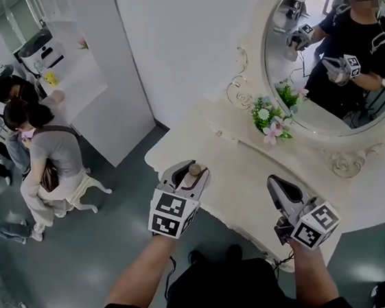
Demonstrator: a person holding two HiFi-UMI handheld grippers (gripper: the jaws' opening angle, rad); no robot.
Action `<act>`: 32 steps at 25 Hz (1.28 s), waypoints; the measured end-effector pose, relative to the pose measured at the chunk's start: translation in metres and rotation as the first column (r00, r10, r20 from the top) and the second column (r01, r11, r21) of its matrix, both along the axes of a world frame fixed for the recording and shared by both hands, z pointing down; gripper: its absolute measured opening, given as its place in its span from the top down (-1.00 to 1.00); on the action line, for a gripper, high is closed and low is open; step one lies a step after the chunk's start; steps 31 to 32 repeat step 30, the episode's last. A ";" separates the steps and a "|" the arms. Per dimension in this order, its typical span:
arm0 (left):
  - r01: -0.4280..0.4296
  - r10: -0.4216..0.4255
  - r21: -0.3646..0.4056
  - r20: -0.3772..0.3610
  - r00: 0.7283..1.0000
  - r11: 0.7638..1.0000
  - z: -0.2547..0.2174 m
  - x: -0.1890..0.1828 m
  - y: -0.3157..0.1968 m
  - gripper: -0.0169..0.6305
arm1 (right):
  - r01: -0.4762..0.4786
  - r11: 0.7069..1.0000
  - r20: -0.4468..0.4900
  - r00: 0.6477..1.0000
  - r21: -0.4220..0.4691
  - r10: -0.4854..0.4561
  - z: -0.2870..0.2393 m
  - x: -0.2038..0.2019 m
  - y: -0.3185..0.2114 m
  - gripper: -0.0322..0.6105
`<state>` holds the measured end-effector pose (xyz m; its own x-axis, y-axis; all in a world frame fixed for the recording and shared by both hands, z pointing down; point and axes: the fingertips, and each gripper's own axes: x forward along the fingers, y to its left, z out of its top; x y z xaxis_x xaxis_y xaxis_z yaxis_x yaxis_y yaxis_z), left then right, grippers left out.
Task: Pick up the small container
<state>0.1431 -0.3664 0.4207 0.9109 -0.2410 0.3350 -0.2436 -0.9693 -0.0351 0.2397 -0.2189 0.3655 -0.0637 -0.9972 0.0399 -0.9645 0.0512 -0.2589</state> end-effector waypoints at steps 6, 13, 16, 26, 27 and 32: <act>0.053 -0.054 -0.006 -0.022 0.998 0.999 -0.014 0.006 0.008 0.50 | 0.064 0.998 -0.028 0.998 0.012 -0.064 -0.001 0.014 0.009 0.87; 0.090 -0.090 -0.011 -0.035 0.995 0.996 -0.017 0.011 0.007 0.50 | 0.096 0.995 -0.080 0.992 -0.002 -0.096 0.002 0.019 0.006 0.88; 0.089 -0.089 -0.002 -0.032 0.996 0.996 -0.018 0.012 0.007 0.50 | 0.101 0.995 -0.075 0.992 -0.007 -0.101 0.003 0.019 0.004 0.88; 0.081 -0.081 0.010 -0.037 0.996 0.997 -0.024 0.010 0.006 0.50 | 0.123 0.992 -0.084 0.989 -0.004 -0.123 -0.001 0.015 -0.003 0.88; 0.081 -0.080 0.012 -0.036 0.996 0.997 -0.024 0.010 0.006 0.50 | 0.125 0.992 -0.083 0.989 -0.003 -0.124 -0.001 0.015 -0.004 0.88; 0.079 -0.079 0.014 -0.034 0.996 0.997 -0.024 0.011 0.005 0.50 | 0.129 0.992 -0.080 0.988 0.000 -0.129 0.000 0.014 -0.005 0.88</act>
